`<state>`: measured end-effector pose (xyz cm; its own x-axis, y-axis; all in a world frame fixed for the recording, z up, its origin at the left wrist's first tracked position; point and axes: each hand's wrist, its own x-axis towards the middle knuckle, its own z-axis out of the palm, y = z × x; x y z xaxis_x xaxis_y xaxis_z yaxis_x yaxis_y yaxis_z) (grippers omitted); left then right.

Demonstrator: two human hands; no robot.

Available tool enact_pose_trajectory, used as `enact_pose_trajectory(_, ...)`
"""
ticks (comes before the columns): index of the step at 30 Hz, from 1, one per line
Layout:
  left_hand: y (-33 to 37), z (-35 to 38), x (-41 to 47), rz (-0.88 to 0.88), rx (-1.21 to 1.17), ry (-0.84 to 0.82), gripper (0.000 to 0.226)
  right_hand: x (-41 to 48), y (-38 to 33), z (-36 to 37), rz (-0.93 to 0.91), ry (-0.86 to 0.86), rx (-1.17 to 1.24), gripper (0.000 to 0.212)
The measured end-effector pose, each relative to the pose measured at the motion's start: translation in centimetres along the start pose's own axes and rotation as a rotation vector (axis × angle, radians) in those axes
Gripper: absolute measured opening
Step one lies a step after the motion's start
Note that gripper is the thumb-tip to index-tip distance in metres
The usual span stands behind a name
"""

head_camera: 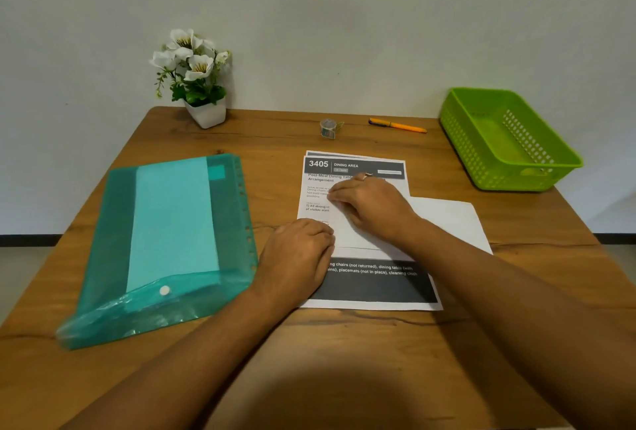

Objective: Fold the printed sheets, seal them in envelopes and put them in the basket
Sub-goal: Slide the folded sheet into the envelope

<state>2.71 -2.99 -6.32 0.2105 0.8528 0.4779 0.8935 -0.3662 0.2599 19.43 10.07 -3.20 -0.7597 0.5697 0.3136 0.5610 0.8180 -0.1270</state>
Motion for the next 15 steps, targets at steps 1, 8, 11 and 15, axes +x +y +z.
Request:
enact_pose_trajectory(1, 0.0, 0.0, 0.0, -0.002, 0.002, 0.0, 0.013, 0.2, -0.1, 0.0, 0.009, -0.005, -0.001, 0.026)
enact_pose_trajectory(8, 0.2, 0.0, -0.1, -0.022, 0.009, -0.003, 0.016, -2.0, -2.3, -1.0, -0.066, -0.077, 0.018, 0.023)
enact_pose_trajectory(11, 0.1, 0.0, -0.1, -0.027, 0.019, -0.01, 0.018, -3.0, -2.9, -0.9, -0.069, -0.086, 0.034, 0.023)
enact_pose_trajectory(15, 0.1, 0.1, -0.1, -0.028, 0.009, -0.01, 0.016, -2.0, -1.6, -0.1, -0.014, -0.053, -0.008, 0.028)
